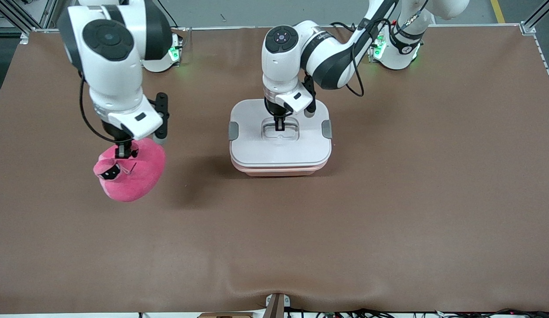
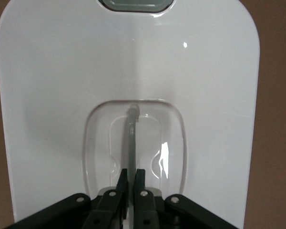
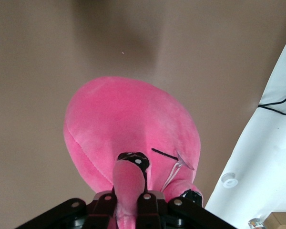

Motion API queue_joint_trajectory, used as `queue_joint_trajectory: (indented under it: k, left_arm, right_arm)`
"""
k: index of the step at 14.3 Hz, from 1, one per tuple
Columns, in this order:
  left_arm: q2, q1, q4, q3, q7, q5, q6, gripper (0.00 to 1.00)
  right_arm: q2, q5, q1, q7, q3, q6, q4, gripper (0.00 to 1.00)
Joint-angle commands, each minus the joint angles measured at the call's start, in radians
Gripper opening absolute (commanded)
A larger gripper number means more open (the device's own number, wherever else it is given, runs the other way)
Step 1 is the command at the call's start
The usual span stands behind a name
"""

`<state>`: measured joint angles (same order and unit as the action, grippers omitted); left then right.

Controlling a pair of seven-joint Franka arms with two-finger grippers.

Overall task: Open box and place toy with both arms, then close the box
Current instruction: 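Lift the plush with the right gripper while the left gripper lifts the lid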

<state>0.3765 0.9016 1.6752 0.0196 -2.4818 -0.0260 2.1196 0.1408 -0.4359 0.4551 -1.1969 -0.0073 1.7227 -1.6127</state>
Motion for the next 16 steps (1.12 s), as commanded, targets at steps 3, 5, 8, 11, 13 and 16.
queue_joint_trajectory:
  k: [3, 5, 8, 11, 13, 16]
  left_arm:
    - [-0.066, -0.045, 0.041, 0.008, -0.005, -0.034, -0.018, 0.00]
    - [-0.112, -0.070, 0.075, 0.006, 0.010, -0.046, -0.018, 0.00]
    - [-0.195, -0.134, 0.127, 0.005, 0.070, -0.057, -0.018, 0.00]
    - [-0.252, -0.199, 0.153, 0.002, 0.122, -0.057, -0.021, 0.00]
    - [-0.286, -0.230, 0.166, 0.002, 0.168, -0.057, -0.055, 0.00]
    - [-0.326, -0.276, 0.182, 0.000, 0.237, -0.057, -0.092, 0.00]
  right_arm:
    - [0.000, -0.081, 0.103, 0.086, -0.006, -0.084, 0.050, 0.00]
    - [0.002, -0.087, 0.129, 0.120, -0.008, -0.119, 0.050, 0.00]
    - [0.003, -0.089, 0.149, 0.114, -0.006, -0.144, 0.048, 0.00]
    - [0.005, -0.145, 0.203, 0.111, -0.008, -0.141, 0.054, 0.00]
    - [0.008, -0.150, 0.232, 0.111, -0.008, -0.141, 0.059, 0.00]
    - [0.032, -0.216, 0.354, 0.100, -0.008, -0.141, 0.059, 0.00]
